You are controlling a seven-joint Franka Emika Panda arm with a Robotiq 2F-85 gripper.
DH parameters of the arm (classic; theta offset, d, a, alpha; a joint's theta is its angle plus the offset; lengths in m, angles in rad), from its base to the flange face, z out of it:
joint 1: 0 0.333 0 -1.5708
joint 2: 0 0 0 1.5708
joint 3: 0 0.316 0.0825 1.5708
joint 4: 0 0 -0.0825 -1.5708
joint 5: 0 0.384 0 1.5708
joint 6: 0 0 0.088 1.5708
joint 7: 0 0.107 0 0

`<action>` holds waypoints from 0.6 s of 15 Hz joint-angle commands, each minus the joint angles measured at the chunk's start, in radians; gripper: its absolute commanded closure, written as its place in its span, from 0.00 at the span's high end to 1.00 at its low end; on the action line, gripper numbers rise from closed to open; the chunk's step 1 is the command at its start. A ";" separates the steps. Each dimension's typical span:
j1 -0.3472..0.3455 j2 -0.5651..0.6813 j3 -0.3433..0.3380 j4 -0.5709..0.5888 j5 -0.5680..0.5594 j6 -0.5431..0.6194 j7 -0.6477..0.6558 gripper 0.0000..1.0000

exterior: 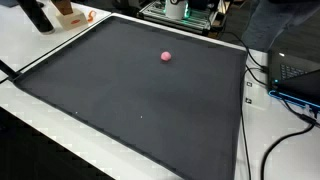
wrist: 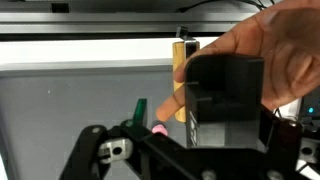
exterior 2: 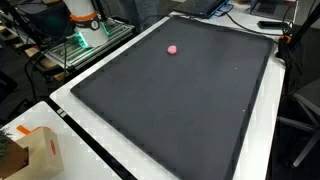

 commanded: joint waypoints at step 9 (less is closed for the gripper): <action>-0.019 0.000 0.007 -0.009 0.010 -0.002 -0.015 0.49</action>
